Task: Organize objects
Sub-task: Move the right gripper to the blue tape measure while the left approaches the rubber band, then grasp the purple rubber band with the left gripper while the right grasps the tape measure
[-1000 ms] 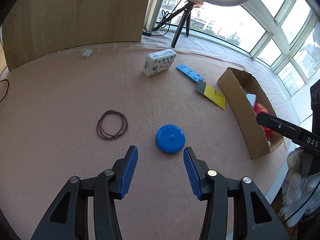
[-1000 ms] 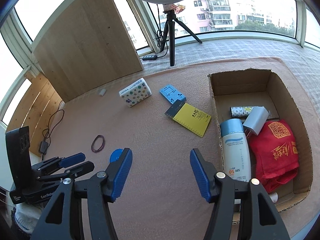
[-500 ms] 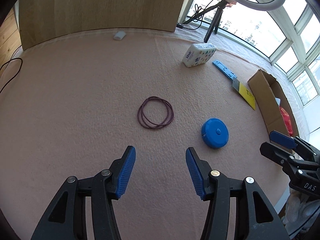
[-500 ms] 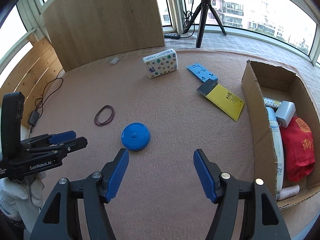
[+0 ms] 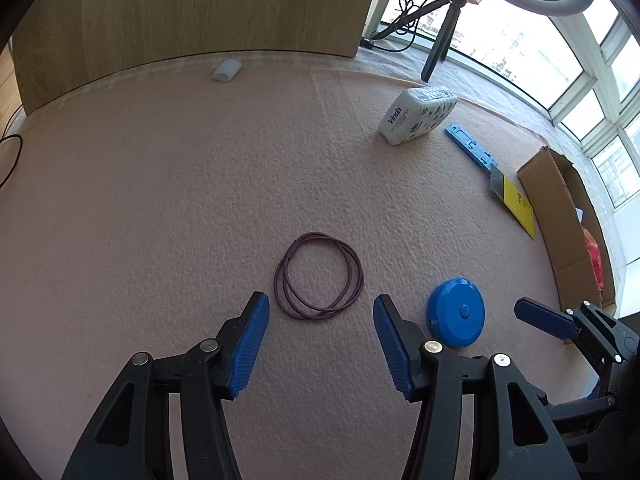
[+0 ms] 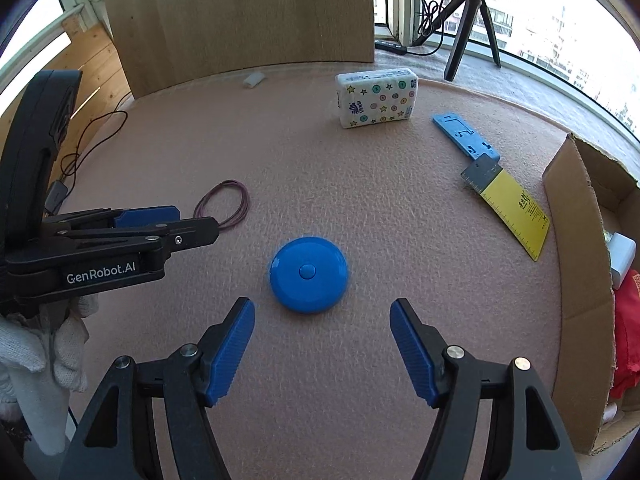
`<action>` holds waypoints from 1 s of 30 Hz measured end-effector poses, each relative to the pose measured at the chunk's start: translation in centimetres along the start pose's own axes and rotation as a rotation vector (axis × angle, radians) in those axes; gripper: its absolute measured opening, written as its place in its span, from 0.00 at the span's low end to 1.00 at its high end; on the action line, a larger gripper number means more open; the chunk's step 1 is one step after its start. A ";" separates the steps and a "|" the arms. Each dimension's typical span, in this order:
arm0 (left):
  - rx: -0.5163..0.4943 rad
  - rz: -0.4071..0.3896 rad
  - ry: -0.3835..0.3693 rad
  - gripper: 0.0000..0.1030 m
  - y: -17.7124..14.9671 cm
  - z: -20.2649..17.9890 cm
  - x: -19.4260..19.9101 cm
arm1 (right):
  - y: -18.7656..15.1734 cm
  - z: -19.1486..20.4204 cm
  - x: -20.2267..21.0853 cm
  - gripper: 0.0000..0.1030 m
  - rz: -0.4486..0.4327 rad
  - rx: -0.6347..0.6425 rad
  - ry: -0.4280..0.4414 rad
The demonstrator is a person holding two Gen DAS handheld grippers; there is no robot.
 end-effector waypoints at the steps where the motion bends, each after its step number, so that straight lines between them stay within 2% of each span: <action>1: -0.004 0.004 0.004 0.56 0.2 -0.1 -0.2 | 0.1 0.2 -0.2 0.65 0.002 0.003 -0.003; 6: -0.035 0.024 0.018 0.57 0.8 -0.4 -1.4 | 0.3 0.1 -1.5 0.65 0.019 -0.002 -0.008; 12: -0.074 0.030 0.033 0.65 1.3 -0.9 -2.1 | 0.5 0.2 -2.4 0.65 0.025 0.020 -0.027; 22: -0.128 0.007 0.069 0.62 1.2 -0.9 -2.2 | 0.8 0.7 -3.4 0.65 0.020 0.047 -0.048; 25: -0.148 -0.005 0.091 0.53 1.1 -0.6 -2.0 | 0.9 0.7 -3.7 0.65 0.018 0.056 -0.062; 30: -0.116 -0.023 0.097 0.22 1.2 0.9 -1.1 | 1.3 0.9 -4.0 0.65 0.002 0.083 -0.087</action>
Point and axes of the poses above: each gripper's, at about its wrist camera, not at the fingertips, and x roughly against the way its jaws point, z to its left, y to its top, the point moved 9 cm from there along -x, roughly the way its jaws point, and after that the axes turned 11 degrees about -y, right-handed, at the moved point
